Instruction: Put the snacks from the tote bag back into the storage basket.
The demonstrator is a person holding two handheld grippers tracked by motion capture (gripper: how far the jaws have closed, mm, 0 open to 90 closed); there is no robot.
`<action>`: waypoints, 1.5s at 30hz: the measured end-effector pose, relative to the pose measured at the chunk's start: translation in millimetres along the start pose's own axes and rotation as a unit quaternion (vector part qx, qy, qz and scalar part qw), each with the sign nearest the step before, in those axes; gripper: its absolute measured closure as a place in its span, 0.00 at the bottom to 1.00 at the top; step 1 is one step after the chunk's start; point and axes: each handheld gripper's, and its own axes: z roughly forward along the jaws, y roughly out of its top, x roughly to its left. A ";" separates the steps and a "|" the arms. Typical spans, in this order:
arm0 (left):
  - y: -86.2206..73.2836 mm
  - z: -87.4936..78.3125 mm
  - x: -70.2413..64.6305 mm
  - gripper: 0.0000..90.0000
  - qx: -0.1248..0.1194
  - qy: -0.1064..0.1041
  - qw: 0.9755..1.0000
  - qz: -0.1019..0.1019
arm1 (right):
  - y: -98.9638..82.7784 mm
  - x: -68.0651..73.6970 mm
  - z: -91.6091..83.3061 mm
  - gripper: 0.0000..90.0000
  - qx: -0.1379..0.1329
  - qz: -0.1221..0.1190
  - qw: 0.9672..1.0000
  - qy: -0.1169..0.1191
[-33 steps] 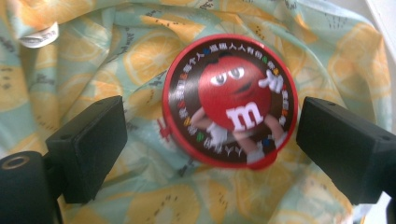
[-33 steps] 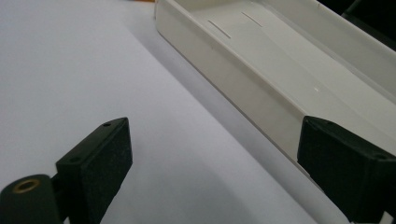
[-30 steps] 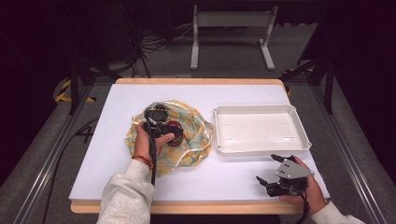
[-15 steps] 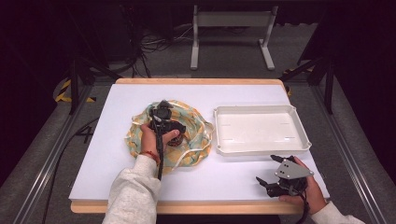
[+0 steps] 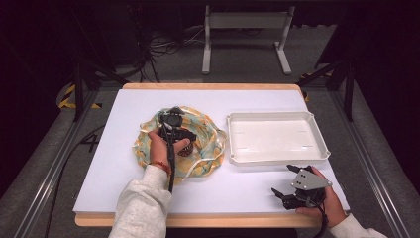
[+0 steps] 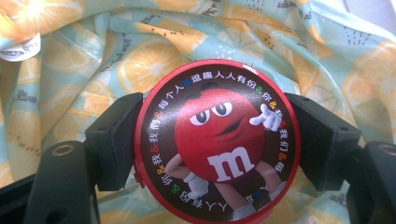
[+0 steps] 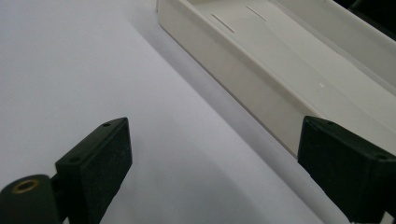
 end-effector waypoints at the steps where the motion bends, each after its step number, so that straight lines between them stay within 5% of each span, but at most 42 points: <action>1: 0.3 -1.9 0.7 0.28 0.000 -0.001 1.000 0.003 | 0.0 0.0 0.1 0.12 0.000 0.000 1.000 0.000; 24: 7.1 -30.3 -2.9 0.28 -0.023 -0.013 1.000 0.013 | 1.5 -1.1 -3.1 0.12 -0.013 0.006 1.000 -0.005; 45: 23.0 -43.3 -22.0 0.28 -0.035 -0.018 0.999 0.023 | 1.5 -2.1 -3.3 0.12 -0.014 0.007 1.000 -0.008</action>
